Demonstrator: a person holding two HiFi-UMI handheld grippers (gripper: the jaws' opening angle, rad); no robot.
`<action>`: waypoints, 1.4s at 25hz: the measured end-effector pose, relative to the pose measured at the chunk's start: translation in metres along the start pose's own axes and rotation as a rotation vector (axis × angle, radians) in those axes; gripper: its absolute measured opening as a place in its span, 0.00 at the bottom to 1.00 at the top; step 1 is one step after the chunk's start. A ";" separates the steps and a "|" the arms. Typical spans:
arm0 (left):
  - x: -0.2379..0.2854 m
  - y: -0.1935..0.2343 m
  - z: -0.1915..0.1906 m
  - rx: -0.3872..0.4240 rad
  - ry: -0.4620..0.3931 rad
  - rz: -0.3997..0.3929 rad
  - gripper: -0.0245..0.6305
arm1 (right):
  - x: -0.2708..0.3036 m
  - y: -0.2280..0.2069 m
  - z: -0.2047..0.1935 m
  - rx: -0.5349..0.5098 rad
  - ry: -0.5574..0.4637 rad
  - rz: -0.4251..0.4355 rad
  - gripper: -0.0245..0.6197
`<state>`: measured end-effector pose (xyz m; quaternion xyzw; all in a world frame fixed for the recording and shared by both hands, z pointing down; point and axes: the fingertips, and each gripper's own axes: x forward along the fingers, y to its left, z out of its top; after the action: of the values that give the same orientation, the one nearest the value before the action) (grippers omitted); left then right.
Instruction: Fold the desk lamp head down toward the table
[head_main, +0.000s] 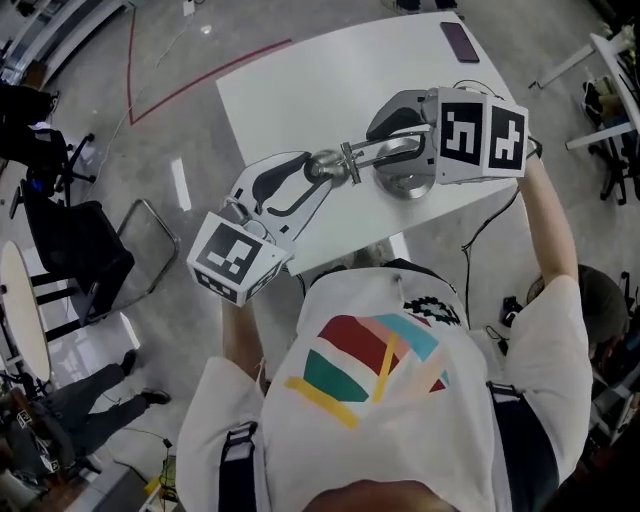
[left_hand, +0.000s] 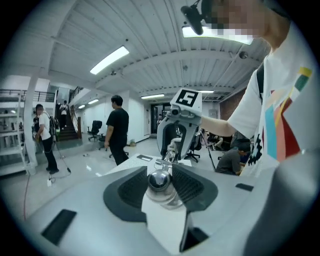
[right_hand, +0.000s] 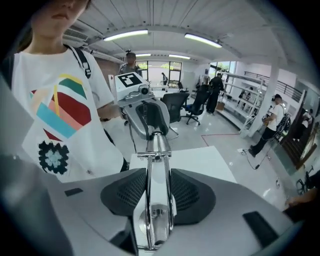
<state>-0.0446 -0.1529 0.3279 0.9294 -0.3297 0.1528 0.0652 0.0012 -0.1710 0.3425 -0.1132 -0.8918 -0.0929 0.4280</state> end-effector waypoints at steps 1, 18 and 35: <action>0.000 0.004 -0.022 -0.035 0.020 -0.012 0.34 | 0.016 0.003 -0.002 -0.001 0.051 0.025 0.29; 0.084 0.006 -0.174 -0.083 0.293 -0.200 0.34 | 0.118 0.004 -0.063 0.162 0.478 0.233 0.29; 0.077 0.006 -0.153 -0.172 0.224 -0.226 0.34 | 0.106 -0.001 -0.062 0.139 0.395 0.124 0.29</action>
<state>-0.0287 -0.1697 0.4978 0.9286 -0.2259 0.2183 0.1978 -0.0178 -0.1754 0.4643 -0.1175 -0.7863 -0.0250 0.6060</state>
